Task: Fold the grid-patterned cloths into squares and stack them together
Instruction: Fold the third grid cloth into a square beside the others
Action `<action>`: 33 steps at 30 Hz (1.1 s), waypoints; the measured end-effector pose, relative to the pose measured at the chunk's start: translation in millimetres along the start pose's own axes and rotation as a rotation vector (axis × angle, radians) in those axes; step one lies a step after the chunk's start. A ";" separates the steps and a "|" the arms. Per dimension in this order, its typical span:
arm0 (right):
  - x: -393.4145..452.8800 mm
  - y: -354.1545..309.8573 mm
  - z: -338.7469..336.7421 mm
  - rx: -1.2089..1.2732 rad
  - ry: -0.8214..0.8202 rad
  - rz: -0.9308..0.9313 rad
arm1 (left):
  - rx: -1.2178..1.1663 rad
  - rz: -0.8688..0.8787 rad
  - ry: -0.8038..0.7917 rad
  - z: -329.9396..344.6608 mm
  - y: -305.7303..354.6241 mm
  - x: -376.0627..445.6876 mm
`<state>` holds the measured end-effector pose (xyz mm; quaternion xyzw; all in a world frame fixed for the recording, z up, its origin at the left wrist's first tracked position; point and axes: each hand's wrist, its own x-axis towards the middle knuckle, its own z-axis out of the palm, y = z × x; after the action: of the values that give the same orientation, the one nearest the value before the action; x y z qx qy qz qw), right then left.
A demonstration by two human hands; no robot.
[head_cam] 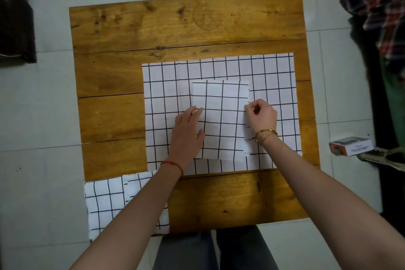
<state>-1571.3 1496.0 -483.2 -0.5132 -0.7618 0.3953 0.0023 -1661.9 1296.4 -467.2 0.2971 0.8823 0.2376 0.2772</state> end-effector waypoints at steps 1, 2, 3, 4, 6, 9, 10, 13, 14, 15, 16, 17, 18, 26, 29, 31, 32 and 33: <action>1.6 -1.1 0.0 0.012 0.009 0.018 | 0.030 0.011 -0.021 1.2 -1.3 -1.2; 3.6 -2.0 -0.2 0.019 0.016 0.031 | 0.058 0.018 -0.041 2.5 -2.4 -2.5; 5.8 -2.5 0.0 0.015 0.017 0.038 | 0.085 0.023 -0.056 3.9 -3.3 -3.8; 8.0 -3.1 -0.1 0.000 0.011 0.043 | 0.109 0.028 -0.065 5.4 -4.4 -5.1; 11.5 -3.8 -0.4 -0.035 -0.001 0.051 | 0.144 0.035 -0.071 7.3 -5.6 -6.8; 13.3 -7.9 -1.7 -0.086 0.038 0.001 | 0.153 0.044 -0.051 6.0 -4.0 -5.1; 13.3 -10.1 -1.0 -0.120 0.071 -0.063 | 0.152 0.047 -0.040 4.4 -3.2 -3.2; 12.8 -22.4 7.8 -0.309 0.131 -0.338 | 0.171 0.054 -0.008 -2.6 -3.5 9.4; 12.2 -28.4 12.9 -0.391 0.127 -0.434 | 0.186 0.053 -0.002 -5.1 -4.4 15.7; 11.0 -35.5 18.3 -0.462 0.109 -0.527 | 0.206 0.053 0.002 -8.0 -4.9 22.7; 10.2 -42.4 24.4 -0.514 0.069 -0.604 | 0.234 0.054 0.003 -10.6 -5.4 30.5; 9.5 -48.7 30.8 -0.548 0.017 -0.662 | 0.273 0.059 -0.001 -12.9 -5.4 38.1; 8.5 -54.6 37.1 -0.577 -0.030 -0.703 | 0.320 0.067 -0.011 -14.4 -5.7 45.4; 7.8 -69.3 68.7 -0.821 -0.274 -0.640 | 0.557 0.041 -0.113 -11.2 -9.2 71.5; 10.6 -59.2 59.6 -0.852 -0.258 -0.622 | 0.571 0.034 -0.119 -9.6 -8.0 71.9; 13.8 -47.3 46.0 -0.874 -0.244 -0.593 | 0.566 0.035 -0.118 -9.6 -7.0 71.7; 15.8 -38.9 37.5 -0.882 -0.231 -0.567 | 0.560 0.035 -0.119 -9.7 -6.4 71.7; 17.7 -30.2 28.0 -0.885 -0.208 -0.536 | 0.554 0.032 -0.120 -9.9 -5.8 71.8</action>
<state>-1614.6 1488.3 -491.3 -0.2105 -0.9565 0.0704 -0.1891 -1718.5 1336.8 -488.3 0.3892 0.8907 -0.0264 0.2333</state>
